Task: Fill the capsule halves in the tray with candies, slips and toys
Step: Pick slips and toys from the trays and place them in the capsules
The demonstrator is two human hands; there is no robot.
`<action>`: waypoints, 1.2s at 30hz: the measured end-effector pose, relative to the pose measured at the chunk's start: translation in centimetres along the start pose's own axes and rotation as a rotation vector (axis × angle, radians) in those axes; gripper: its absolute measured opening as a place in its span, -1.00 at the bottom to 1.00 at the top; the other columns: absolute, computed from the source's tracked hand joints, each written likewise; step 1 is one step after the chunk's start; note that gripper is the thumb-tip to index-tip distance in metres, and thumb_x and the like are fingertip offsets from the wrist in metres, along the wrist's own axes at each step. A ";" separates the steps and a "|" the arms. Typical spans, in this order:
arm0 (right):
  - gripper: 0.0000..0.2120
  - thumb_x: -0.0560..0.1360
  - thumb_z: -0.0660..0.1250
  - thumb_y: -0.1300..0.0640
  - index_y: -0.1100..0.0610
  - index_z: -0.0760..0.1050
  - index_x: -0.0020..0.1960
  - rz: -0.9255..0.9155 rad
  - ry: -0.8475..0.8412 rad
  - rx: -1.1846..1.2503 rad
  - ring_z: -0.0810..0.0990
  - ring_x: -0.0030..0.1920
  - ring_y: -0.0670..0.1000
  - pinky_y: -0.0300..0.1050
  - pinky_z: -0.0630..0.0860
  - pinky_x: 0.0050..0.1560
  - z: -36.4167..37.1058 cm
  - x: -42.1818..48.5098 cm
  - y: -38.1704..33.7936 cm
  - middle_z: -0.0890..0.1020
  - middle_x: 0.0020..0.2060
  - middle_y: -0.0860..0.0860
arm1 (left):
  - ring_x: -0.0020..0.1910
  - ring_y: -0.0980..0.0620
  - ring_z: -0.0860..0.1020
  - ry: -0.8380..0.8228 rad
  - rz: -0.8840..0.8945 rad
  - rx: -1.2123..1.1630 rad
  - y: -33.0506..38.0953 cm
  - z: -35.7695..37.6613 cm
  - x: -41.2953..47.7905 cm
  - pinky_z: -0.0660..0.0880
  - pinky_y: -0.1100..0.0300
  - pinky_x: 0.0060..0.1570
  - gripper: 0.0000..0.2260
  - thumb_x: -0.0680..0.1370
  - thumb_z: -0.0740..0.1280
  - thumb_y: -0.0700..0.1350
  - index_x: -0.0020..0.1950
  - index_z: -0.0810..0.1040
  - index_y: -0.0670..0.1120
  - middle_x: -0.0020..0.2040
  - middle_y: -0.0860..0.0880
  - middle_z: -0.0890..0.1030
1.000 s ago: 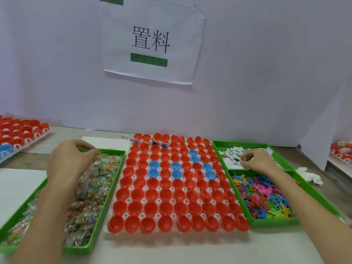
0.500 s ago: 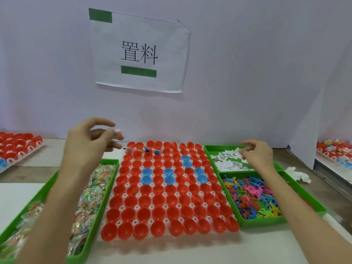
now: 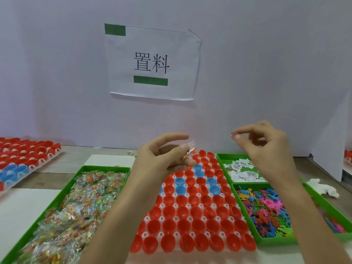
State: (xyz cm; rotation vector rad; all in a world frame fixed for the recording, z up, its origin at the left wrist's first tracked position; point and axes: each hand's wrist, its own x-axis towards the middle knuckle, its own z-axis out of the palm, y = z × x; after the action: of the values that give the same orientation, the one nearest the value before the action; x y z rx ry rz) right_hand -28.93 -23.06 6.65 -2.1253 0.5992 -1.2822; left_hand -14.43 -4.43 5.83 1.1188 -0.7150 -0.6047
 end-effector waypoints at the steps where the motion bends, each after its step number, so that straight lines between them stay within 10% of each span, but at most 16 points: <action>1: -0.91 0.49 0.47 0.09 -0.11 0.69 -0.10 -0.034 -0.009 0.040 0.57 -0.20 -0.10 -0.38 0.50 -0.14 0.0 -0.3 -1.0 0.62 -0.21 -0.10 | -0.22 -0.04 0.72 -0.003 0.009 0.019 0.1 0.2 -0.1 0.61 0.28 -0.22 -0.77 0.39 0.49 -0.08 0.03 0.73 -0.01 -0.15 -0.12 0.73; 8: -0.81 0.52 0.42 0.25 -0.02 0.70 -0.02 -0.146 -0.247 0.247 0.70 0.02 -0.11 -0.29 0.59 0.05 -0.2 -2.0 -4.8 0.74 -0.10 -0.17 | -0.14 -0.05 0.74 0.057 0.071 0.048 0.0 1.5 -0.7 0.62 0.29 -0.19 -0.87 0.48 0.44 -0.13 0.02 0.69 -0.05 -0.15 -0.07 0.75; 14: -0.83 0.38 0.42 -0.07 -0.08 0.69 -0.06 -0.072 -0.257 0.323 0.71 -0.05 -0.16 -0.30 0.62 -0.04 0.3 -2.3 -5.7 0.74 -0.15 -0.20 | -0.17 0.04 0.71 0.210 0.064 -0.115 -0.9 2.8 -1.0 0.59 0.32 -0.21 -0.77 0.30 0.48 -0.05 -0.08 0.68 -0.05 -0.19 -0.03 0.73; 19: -0.78 0.34 0.52 0.04 -0.06 0.69 -0.01 -0.025 -0.155 0.361 0.72 -0.14 -0.14 -0.34 0.61 -0.10 0.7 -2.3 -5.7 0.73 -0.20 -0.17 | -0.14 -0.02 0.73 0.255 0.107 -0.164 -1.0 3.1 -1.1 0.62 0.27 -0.16 -0.67 0.32 0.48 -0.10 0.06 0.62 -0.10 -0.16 -0.08 0.74; 36: -0.78 0.39 0.55 0.11 -0.04 0.67 0.02 0.015 -0.215 0.325 0.69 -0.20 -0.01 -0.22 0.64 -0.15 2.0 -2.7 -5.2 0.66 -0.25 0.01 | -0.03 0.00 0.73 0.083 0.036 -0.061 -0.4 3.5 -1.3 0.63 0.27 -0.10 -0.70 0.35 0.47 -0.05 0.06 0.72 -0.05 -0.06 -0.05 0.75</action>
State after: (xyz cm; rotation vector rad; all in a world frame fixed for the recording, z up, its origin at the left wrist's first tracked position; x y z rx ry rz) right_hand -27.85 -17.03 7.76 -1.9477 0.2924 -1.0443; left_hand -18.02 -5.62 6.12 1.0660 -0.6403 -0.5432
